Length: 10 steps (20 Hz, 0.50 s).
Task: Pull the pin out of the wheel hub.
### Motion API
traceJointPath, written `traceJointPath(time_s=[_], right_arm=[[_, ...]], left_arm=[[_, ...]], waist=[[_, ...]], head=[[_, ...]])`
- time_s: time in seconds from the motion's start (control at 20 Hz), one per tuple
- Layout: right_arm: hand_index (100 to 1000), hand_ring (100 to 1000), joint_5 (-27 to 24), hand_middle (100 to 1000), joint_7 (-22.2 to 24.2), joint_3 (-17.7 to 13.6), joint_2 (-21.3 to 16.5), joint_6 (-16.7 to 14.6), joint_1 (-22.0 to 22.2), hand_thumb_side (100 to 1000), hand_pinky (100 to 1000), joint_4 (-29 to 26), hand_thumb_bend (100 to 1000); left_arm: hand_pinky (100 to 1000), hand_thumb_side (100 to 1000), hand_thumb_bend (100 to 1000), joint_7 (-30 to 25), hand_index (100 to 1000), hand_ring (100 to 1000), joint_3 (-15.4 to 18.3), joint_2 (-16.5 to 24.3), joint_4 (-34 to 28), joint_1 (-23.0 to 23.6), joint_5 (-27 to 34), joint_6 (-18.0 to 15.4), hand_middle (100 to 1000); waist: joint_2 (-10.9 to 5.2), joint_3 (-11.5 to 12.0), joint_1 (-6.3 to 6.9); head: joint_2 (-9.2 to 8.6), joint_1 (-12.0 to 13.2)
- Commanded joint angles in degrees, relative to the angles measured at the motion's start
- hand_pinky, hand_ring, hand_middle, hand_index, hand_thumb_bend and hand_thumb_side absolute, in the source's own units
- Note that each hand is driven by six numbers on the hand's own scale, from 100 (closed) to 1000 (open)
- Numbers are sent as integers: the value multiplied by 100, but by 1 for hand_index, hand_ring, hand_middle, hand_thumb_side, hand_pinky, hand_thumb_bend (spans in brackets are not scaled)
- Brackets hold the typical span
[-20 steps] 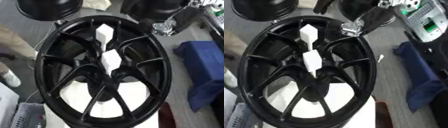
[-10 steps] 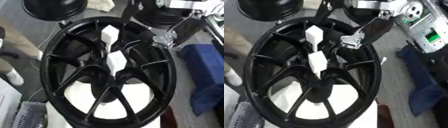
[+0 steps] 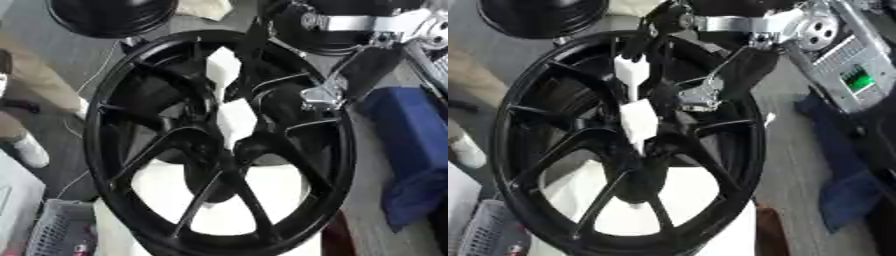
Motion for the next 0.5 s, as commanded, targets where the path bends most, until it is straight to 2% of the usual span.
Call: traceJointPath(time_s=[0.05, 0.5], right_arm=[[856, 735, 358, 740, 688, 23, -20, -759, -124, 668, 781, -73, 269], [851, 744, 596, 746, 722, 222, 58, -811, -56, 693, 786, 138, 260]], left_arm=[[667, 532, 543, 15, 699, 718, 67, 167, -33, 9, -22, -16, 547], [667, 533, 540, 38, 699, 718, 102, 173, 3, 70, -23, -23, 547]], waist=[[-164, 5, 14], [-195, 14, -31]], head=[[49, 23], [122, 43]])
